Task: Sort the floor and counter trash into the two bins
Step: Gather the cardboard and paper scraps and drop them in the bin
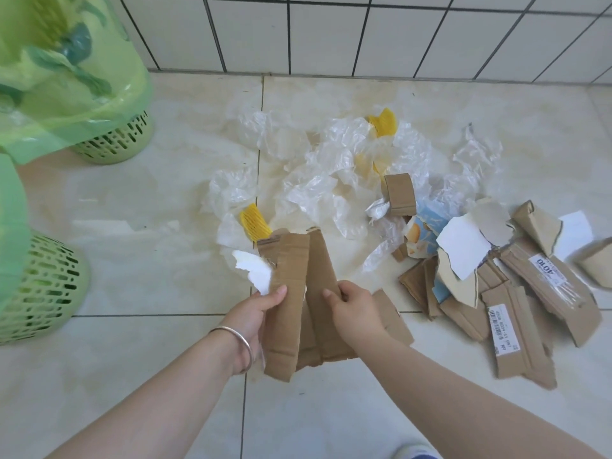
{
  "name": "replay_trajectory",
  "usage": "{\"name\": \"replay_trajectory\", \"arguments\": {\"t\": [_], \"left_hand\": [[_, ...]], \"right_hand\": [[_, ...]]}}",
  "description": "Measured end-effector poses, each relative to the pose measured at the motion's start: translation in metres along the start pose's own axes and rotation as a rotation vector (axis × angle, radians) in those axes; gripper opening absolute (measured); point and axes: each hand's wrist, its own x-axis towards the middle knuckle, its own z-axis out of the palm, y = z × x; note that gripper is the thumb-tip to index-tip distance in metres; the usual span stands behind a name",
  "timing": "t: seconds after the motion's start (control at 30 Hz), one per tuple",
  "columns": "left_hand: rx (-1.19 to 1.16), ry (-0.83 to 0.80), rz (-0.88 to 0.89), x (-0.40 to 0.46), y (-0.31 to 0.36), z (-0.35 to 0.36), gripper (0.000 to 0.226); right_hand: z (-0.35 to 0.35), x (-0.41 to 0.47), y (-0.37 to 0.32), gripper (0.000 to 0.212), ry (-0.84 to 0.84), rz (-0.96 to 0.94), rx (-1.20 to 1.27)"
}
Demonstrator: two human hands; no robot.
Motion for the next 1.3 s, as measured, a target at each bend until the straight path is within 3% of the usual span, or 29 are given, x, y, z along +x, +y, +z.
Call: {"name": "replay_trajectory", "arguments": {"t": [0.1, 0.2, 0.27, 0.37, 0.47, 0.57, 0.67, 0.77, 0.9, 1.13, 1.3], "left_hand": [[0.127, 0.102, 0.080, 0.003, -0.005, 0.007, 0.016], [0.504, 0.254, 0.218, 0.008, -0.014, 0.017, 0.016], [0.634, 0.294, 0.275, 0.013, -0.023, 0.022, 0.022], [0.658, 0.361, 0.296, 0.017, -0.034, 0.028, 0.033], [0.620, 0.415, 0.286, 0.021, -0.038, 0.027, 0.039], [0.621, 0.415, 0.285, 0.022, -0.038, 0.021, 0.040], [0.605, 0.385, 0.287, 0.020, -0.039, 0.019, 0.033], [0.587, 0.343, 0.250, 0.021, -0.045, 0.021, 0.025], [0.670, 0.335, 0.228, 0.026, -0.051, 0.030, 0.008], [0.617, 0.331, 0.228, 0.029, -0.048, 0.024, 0.031], [0.519, 0.331, 0.242, 0.024, -0.041, 0.016, 0.023]], "right_hand": [[0.011, -0.009, 0.001, 0.028, -0.041, 0.096, 0.161], [0.018, -0.019, 0.014, 0.028, -0.036, 0.176, 0.216], [0.015, -0.023, 0.024, 0.034, -0.011, 0.163, 0.219], [0.000, -0.020, 0.039, 0.038, 0.130, 0.151, 0.200], [-0.020, -0.007, 0.056, 0.023, 0.352, 0.137, 0.005], [-0.031, 0.005, 0.062, 0.058, 0.423, 0.107, -0.354], [-0.027, 0.011, 0.062, 0.082, 0.404, 0.145, -0.449], [-0.015, 0.011, 0.059, 0.085, 0.340, 0.218, -0.368], [-0.002, 0.011, 0.053, 0.066, 0.288, 0.222, -0.123], [0.006, 0.016, 0.044, 0.035, 0.156, 0.387, 0.281], [0.007, 0.014, 0.035, 0.030, 0.069, 0.412, 0.479]]}}
